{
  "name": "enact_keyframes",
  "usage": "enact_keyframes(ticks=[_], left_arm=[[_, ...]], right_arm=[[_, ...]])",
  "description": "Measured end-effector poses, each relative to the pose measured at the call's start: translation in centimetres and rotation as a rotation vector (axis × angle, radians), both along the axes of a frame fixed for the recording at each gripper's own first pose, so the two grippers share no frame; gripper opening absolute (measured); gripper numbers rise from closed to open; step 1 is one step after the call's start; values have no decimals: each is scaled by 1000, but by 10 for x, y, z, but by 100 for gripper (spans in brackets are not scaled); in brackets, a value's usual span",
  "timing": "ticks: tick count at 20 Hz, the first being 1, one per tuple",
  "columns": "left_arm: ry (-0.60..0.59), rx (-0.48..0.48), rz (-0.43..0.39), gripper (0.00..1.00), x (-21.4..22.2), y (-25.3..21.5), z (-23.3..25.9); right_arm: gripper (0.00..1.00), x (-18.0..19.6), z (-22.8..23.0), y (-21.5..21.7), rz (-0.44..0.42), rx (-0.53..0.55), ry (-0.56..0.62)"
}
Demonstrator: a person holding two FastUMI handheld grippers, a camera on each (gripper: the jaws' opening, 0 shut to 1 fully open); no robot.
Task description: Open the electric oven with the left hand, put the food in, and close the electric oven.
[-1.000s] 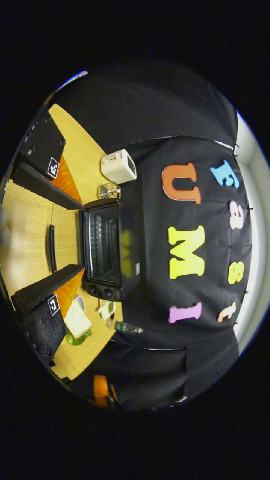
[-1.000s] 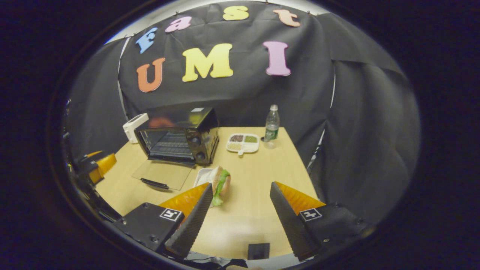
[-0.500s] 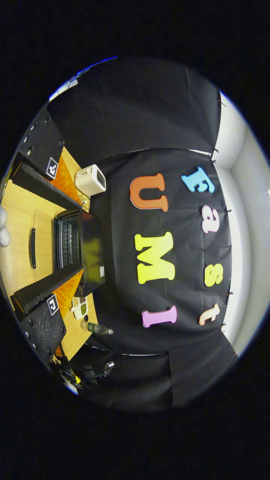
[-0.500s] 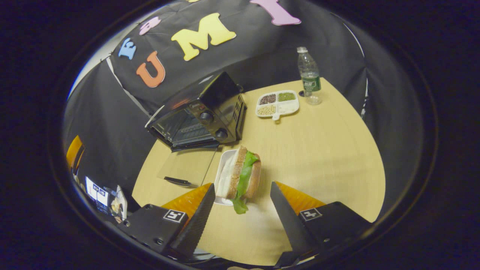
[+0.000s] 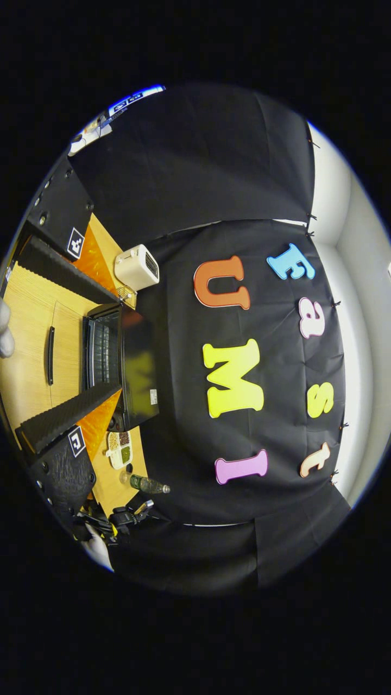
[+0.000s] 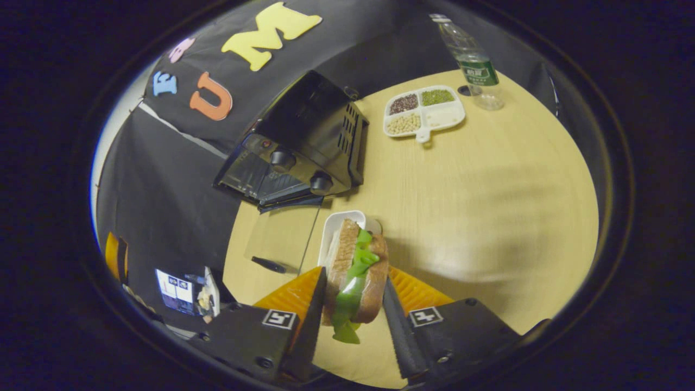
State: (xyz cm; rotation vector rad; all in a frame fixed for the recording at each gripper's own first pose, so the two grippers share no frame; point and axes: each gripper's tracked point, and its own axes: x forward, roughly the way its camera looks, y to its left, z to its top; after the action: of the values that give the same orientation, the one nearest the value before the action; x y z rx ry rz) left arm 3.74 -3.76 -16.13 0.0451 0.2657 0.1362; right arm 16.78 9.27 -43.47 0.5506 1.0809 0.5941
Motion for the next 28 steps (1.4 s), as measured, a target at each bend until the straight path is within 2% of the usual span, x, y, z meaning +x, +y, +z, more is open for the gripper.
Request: enact_keyframes(ticks=[2,3,4,5,9,11,15,18,20,24,27,28], left_arm=[[-1,-9,8,96,-1,0,-1],[5,-13,8,100,-2,0,-3],[8,-14,7,96,-3,1,-5],[9,-14,6,96,-4,5,-6],[1,-31,-19,96,-15,22,-9],[-7,-27,-53,96,-21,32,-9],[-11,-44,-160,96,-32,51,-17],[3,-55,-240,95,-42,67,-27],[13,-57,-278,96,-47,75,-35],[24,-52,-297,96,-56,93,-49],[36,-70,-298,96,-61,100,-61],[38,-76,-295,96,-62,102,-64]], right_arm=[[46,0,2,2,8,15,0],[39,-1,5,3,16,18,-8],[40,-4,8,2,16,13,-13],[36,-4,12,3,5,8,-26],[36,-13,45,11,-60,8,-94],[36,-19,66,21,-124,29,-129],[37,-25,102,60,-322,132,-191],[36,-25,109,94,-489,253,-209],[36,-22,103,123,-555,330,-199],[37,-10,85,165,-654,398,-191],[36,18,76,192,-754,486,-163],[39,28,74,198,-779,501,-168]])
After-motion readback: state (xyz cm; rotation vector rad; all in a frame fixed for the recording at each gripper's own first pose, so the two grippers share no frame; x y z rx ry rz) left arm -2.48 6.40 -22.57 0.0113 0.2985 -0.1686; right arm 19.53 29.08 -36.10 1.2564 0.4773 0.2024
